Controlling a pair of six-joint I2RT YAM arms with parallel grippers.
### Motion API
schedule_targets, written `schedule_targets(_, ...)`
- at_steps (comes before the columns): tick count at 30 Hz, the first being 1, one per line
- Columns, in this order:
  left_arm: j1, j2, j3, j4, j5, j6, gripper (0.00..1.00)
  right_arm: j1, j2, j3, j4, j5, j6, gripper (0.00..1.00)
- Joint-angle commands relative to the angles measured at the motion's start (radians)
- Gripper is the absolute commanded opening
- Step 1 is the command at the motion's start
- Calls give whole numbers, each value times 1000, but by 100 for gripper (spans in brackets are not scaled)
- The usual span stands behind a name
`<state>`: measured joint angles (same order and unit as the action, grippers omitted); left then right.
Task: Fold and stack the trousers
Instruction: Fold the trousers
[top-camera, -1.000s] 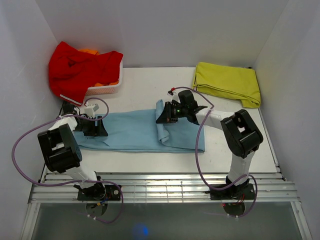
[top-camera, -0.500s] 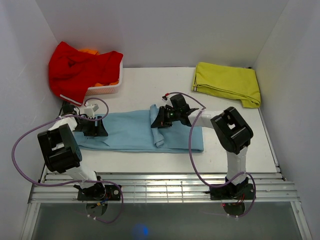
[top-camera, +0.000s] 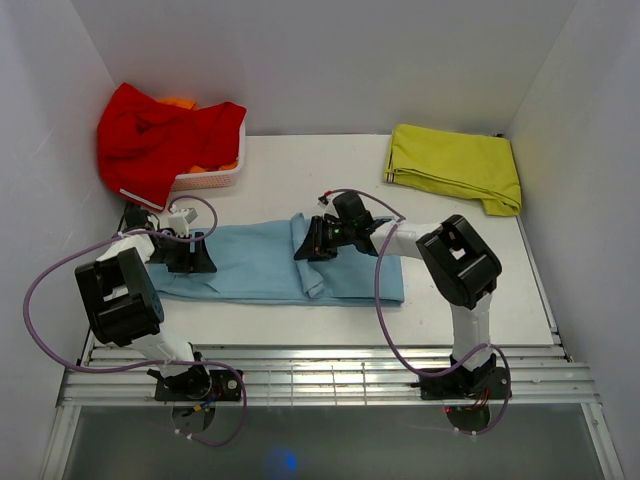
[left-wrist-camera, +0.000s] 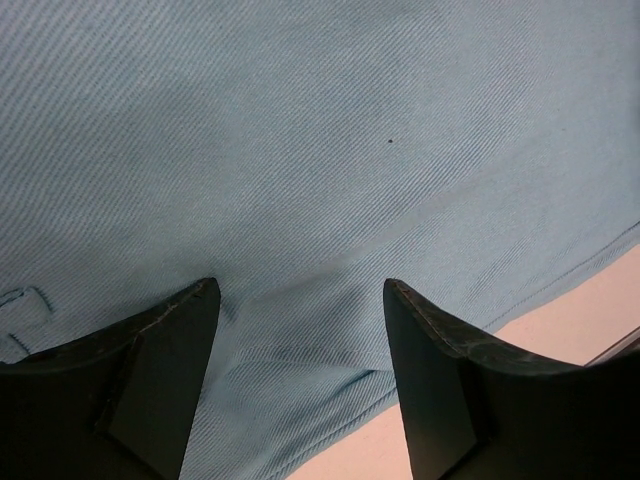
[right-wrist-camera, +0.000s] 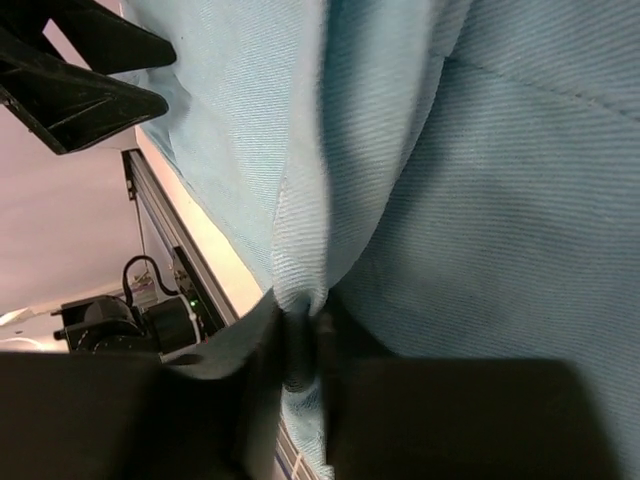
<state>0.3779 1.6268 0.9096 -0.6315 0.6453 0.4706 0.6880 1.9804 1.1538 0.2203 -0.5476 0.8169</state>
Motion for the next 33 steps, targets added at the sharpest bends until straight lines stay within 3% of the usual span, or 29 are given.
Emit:
schedule_targets(1, -2, 19, -32, -7, -10, 7, 78, 30, 34, 61, 63, -54, 34, 39)
schedule_targets(3, -1, 8, -29, -16, 0, 8, 79, 28, 54, 78, 76, -64, 25, 75)
schedule_targets(8, -2, -70, -18, -88, 109, 79, 80, 2, -3, 110, 80, -139, -39, 90)
schedule_targets(11, -2, -137, 5, -135, 198, 103, 81, -28, -73, 149, 33, -210, -145, 88)
schedule_targets(15, -11, -197, 54, -186, 264, 126, 81, -111, -192, 126, -88, -270, -298, 77)
schedule_targets(18, -60, -237, 81, -195, 280, 126, 81, -220, -284, 68, -280, -246, -471, 73)
schedule_targets(21, -149, -260, 91, -169, 309, 82, 79, -410, -357, -41, -416, -218, -619, 73)
schedule_targets(28, -370, -179, 92, 103, 387, -163, 68, -671, -371, -138, -625, -175, -864, 73)
schedule_targets(29, -432, -135, 95, 140, 395, -197, 66, -674, -341, -135, -645, -175, -881, 73)
schedule_targets(33, -479, 13, 87, 320, 413, -403, 62, -719, -224, -120, -685, -242, -930, 74)
